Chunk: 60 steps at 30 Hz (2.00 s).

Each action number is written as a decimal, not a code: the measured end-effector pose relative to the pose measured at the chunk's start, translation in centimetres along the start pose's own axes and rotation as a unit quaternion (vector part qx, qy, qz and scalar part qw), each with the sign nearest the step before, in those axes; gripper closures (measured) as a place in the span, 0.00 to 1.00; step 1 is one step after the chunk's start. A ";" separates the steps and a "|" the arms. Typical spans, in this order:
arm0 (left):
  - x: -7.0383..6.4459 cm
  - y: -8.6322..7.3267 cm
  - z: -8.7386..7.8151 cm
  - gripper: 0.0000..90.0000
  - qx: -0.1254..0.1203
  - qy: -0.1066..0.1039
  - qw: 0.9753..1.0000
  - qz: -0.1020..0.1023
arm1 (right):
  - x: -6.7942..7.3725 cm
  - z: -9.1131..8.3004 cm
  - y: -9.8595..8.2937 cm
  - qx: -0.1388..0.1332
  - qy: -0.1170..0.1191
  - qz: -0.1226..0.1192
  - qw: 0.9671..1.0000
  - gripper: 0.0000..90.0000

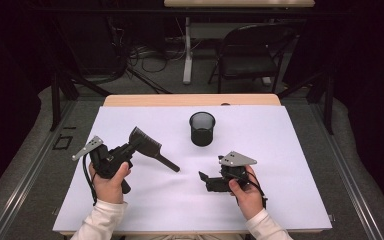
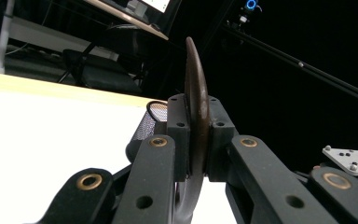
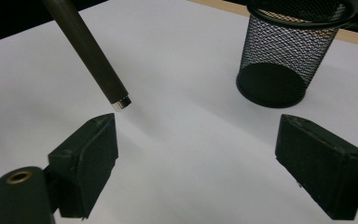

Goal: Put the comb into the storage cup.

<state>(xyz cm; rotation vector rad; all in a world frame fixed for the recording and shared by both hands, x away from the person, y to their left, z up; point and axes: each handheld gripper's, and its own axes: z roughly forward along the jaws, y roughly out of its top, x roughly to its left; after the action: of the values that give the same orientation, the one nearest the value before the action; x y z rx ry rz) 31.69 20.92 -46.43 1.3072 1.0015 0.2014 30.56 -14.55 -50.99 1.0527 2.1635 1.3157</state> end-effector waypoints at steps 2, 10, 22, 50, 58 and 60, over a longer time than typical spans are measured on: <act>0.0 0.0 0.1 0.93 0.003 0.001 1.000 0.003 | -0.2 -0.3 -0.2 0.003 -0.003 -0.002 1.000 0.06; -0.4 0.3 0.6 0.93 0.006 -0.001 1.000 0.011 | -1.2 -1.9 -0.9 0.004 -0.030 -0.002 1.000 0.00; -1.3 1.5 2.0 0.93 0.009 0.006 0.999 0.044 | -2.2 -3.4 -2.1 -0.001 -0.052 -0.001 0.999 0.00; -2.1 5.1 6.1 0.93 0.017 0.036 0.995 0.091 | -2.5 -3.1 -3.2 -0.006 -0.059 -0.006 0.998 0.00; -2.2 6.4 7.0 0.93 0.014 0.046 0.995 0.093 | -2.6 -3.1 -3.3 -0.005 -0.059 -0.006 0.998 0.00; -2.1 6.7 7.3 0.93 0.013 0.047 0.995 0.088 | -2.7 -3.0 -3.4 -0.006 -0.057 -0.002 0.998 0.00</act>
<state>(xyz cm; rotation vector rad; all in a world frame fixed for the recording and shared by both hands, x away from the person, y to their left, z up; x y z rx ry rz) 38.30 16.47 -40.07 1.4223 0.9713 0.3892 28.91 -19.27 -52.64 1.0906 2.0697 1.2350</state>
